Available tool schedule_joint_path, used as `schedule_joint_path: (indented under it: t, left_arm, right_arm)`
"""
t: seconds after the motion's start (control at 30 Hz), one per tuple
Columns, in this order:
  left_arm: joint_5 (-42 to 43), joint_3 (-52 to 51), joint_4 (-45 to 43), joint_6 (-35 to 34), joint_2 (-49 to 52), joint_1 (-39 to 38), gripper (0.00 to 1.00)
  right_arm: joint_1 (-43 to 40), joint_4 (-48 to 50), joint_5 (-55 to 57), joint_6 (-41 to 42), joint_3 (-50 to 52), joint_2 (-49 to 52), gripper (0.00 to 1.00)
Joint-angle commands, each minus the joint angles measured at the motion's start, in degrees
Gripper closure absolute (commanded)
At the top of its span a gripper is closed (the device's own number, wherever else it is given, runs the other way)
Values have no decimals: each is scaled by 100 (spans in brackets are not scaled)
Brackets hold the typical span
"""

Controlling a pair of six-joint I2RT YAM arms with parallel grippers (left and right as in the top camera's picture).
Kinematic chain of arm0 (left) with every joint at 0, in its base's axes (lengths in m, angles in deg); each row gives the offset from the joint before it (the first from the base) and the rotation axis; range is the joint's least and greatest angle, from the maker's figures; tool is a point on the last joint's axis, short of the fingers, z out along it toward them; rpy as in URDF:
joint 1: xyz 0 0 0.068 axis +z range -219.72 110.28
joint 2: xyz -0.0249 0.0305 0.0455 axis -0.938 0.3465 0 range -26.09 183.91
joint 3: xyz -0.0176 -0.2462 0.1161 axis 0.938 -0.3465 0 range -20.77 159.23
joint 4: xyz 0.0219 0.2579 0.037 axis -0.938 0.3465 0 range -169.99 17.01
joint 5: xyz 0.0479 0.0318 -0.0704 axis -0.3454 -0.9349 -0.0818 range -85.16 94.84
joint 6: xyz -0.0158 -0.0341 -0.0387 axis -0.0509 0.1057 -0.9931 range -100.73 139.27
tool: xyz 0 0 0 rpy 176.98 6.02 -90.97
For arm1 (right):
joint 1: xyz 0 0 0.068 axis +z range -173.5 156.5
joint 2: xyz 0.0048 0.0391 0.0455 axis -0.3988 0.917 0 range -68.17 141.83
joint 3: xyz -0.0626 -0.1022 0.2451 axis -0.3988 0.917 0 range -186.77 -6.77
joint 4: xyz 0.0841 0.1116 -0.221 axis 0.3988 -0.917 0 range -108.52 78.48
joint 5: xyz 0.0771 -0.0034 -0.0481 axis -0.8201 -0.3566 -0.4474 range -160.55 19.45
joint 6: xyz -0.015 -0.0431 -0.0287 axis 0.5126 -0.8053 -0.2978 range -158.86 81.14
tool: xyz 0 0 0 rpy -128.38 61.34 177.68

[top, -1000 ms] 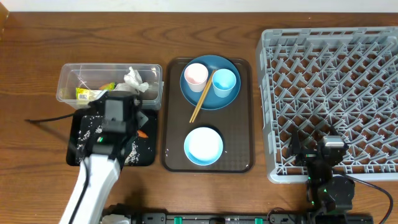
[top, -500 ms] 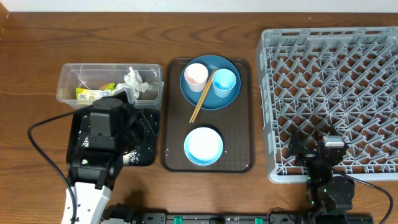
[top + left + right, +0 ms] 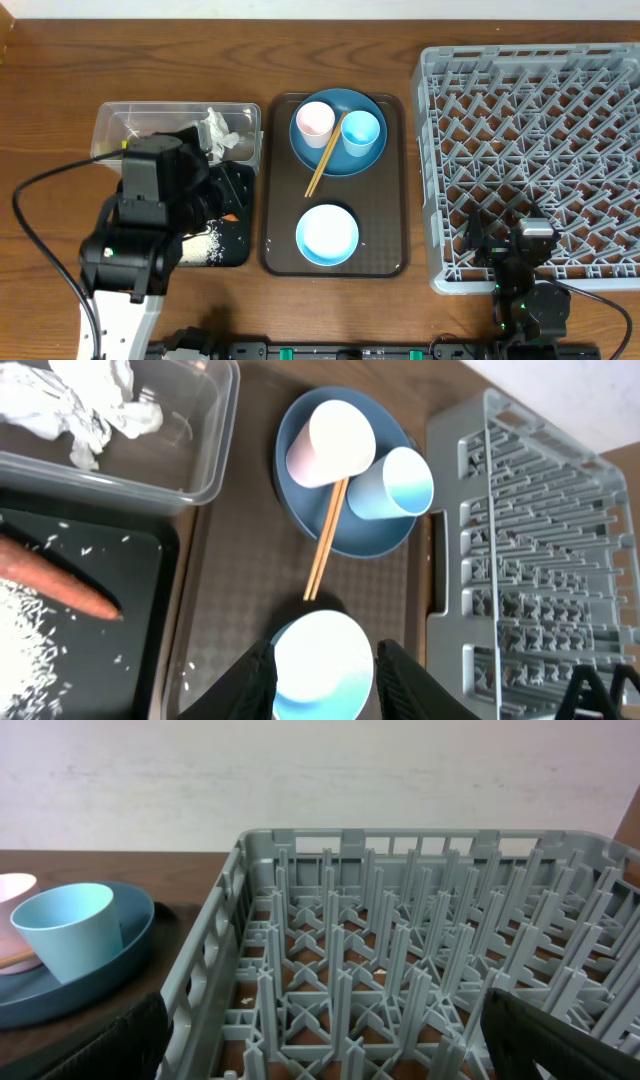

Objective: Sort waste into correct bins and load items into the dishwasher rack
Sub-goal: 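Carry the carrot left and release it onto the black tray, then move the left gripper back over the white bowl on the brown tray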

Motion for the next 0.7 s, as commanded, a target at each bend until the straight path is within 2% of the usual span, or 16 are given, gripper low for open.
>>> schedule_joint_path:
  t: [0.0,0.3,0.53,0.67]
  left_arm:
    - [76,251,184,184,175,9,65]
    - [72,251,254,181,525,-511,65]
    - [59,247,232,177,968,-1381,65]
    - [-289,249,229,103,1309,-1908,65]
  right_arm:
    - [52,-7,17,17,20,2,1]
    - [52,-7,17,17,20,2,1]
    - [52,-7,17,17,20,2,1]
    - [52,-7,17,17,20,2,1]
